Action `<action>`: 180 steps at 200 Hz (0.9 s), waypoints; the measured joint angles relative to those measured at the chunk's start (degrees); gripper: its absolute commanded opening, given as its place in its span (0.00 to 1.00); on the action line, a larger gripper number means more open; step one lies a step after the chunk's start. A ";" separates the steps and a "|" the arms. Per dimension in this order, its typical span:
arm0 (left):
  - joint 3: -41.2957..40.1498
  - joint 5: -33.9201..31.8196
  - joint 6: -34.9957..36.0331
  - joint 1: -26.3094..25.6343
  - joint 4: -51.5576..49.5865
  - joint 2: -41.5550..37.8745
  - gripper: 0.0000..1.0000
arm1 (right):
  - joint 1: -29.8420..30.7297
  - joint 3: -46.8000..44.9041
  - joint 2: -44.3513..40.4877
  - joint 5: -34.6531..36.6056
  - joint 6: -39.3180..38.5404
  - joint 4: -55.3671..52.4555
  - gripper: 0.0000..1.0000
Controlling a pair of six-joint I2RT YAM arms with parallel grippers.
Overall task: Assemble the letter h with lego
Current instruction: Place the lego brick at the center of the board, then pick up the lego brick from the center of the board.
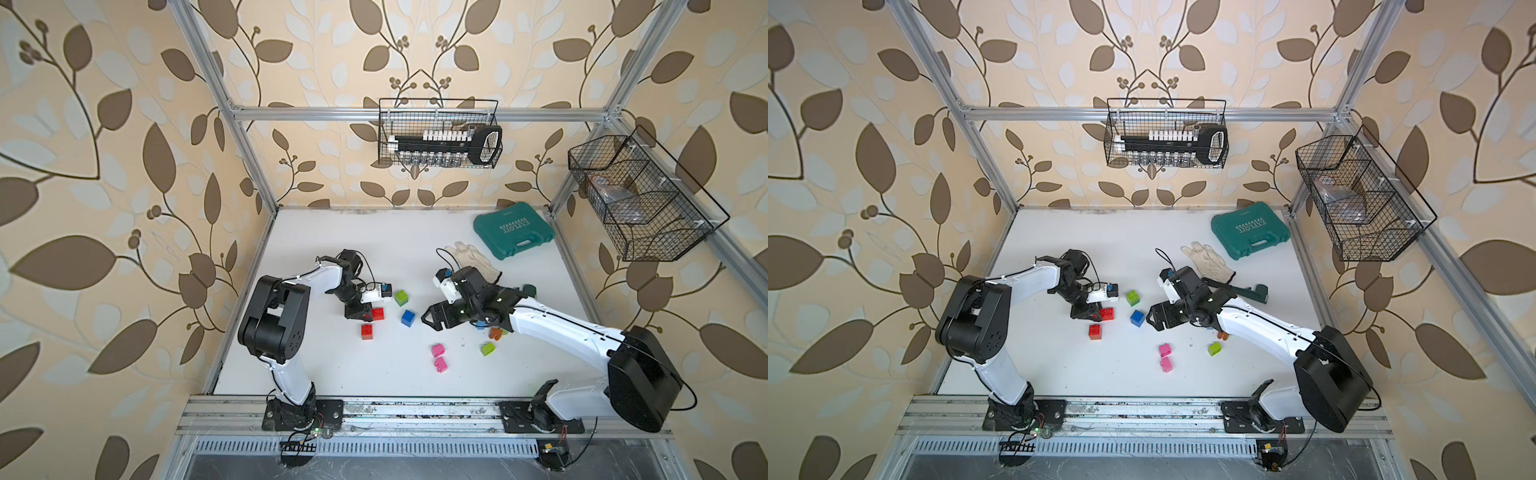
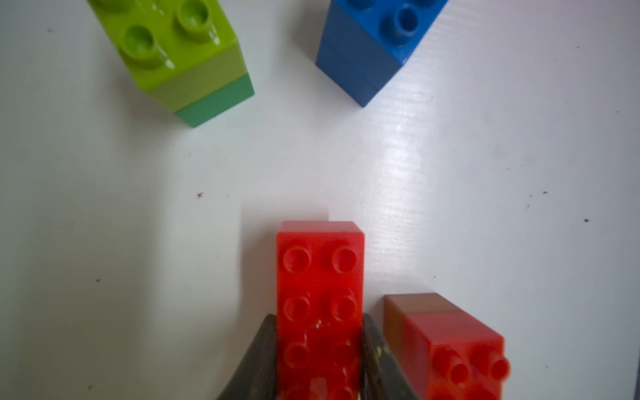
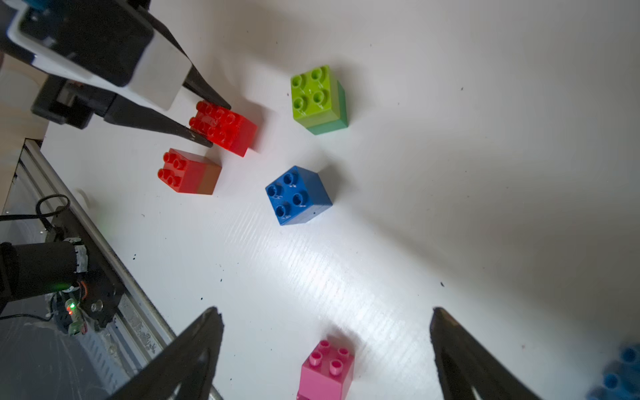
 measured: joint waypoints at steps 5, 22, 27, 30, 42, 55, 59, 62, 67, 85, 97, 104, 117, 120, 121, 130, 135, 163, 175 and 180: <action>0.00 -0.09 0.24 0.02 0.35 0.20 0.35 | 0.04 0.37 0.55 -0.31 0.00 -0.39 0.87; 0.33 -0.55 1.01 0.07 0.94 0.31 0.54 | 0.15 1.60 1.49 -0.66 -0.02 -1.40 0.86; 0.63 -0.74 0.74 0.07 0.94 0.31 0.57 | 0.15 1.99 1.60 -0.79 -0.02 -1.77 0.86; 0.90 -0.76 1.36 0.09 0.98 0.31 0.59 | 0.17 2.21 1.66 -0.79 -0.07 -1.92 0.86; 1.99 -0.68 0.59 0.55 0.74 0.28 0.65 | 0.31 3.61 2.03 -0.81 -0.35 -2.86 0.86; 3.32 0.02 -0.07 1.38 0.52 0.26 0.70 | 0.90 5.92 2.89 -0.66 -1.40 -4.07 0.86; 3.65 0.46 0.04 1.81 0.48 0.17 0.71 | 1.31 6.82 3.26 -0.35 -2.01 -4.48 0.86; 3.89 0.76 -0.37 2.21 0.39 0.11 0.71 | 1.57 7.43 3.50 -0.28 -2.16 -4.68 0.86; 4.26 1.25 -0.61 3.04 0.22 -0.11 0.72 | 2.14 8.48 3.98 -0.13 -2.86 -5.09 0.85; 5.60 3.67 -2.38 7.34 -1.01 -1.77 0.74 | 4.26 12.28 6.21 -0.15 -5.44 -6.05 0.84; 6.69 5.27 -5.03 10.71 -1.62 -3.23 0.75 | 5.79 14.95 8.37 -0.11 -7.85 -6.34 0.84; 7.26 5.75 -7.15 12.72 -1.53 -4.13 0.77 | 6.86 16.48 9.88 0.11 -9.73 -6.49 0.84; 7.48 6.27 -12.07 16.17 -0.07 -5.84 0.88 | 9.14 19.17 13.03 0.09 -13.62 -6.27 0.84; 7.43 6.25 -13.73 17.05 0.35 -6.23 0.91 | 9.64 19.85 13.77 0.11 -14.60 -6.32 0.84; 7.37 6.29 -14.58 17.44 0.68 -6.38 0.91 | 9.75 20.00 13.97 0.13 -14.78 -6.29 0.84; 6.86 6.21 -18.84 19.58 2.23 -7.41 0.97 | 11.61 22.10 16.90 0.09 -18.12 -6.10 0.84; 6.47 6.12 -21.77 20.81 3.21 -7.87 0.99 | 12.41 23.21 18.34 0.11 -19.78 -6.14 0.84; 3.65 5.16 -35.50 27.02 7.74 -8.68 0.99 | 16.26 30.51 27.74 -0.96 -28.28 -6.45 0.82; 1.27 5.11 -40.17 29.29 10.10 -9.20 0.99 | 16.94 33.11 30.73 -1.44 -30.95 -6.73 0.81; 0.11 4.94 -41.70 30.03 11.06 -9.55 0.99 | 17.11 34.03 31.76 -1.60 -32.00 -6.99 0.80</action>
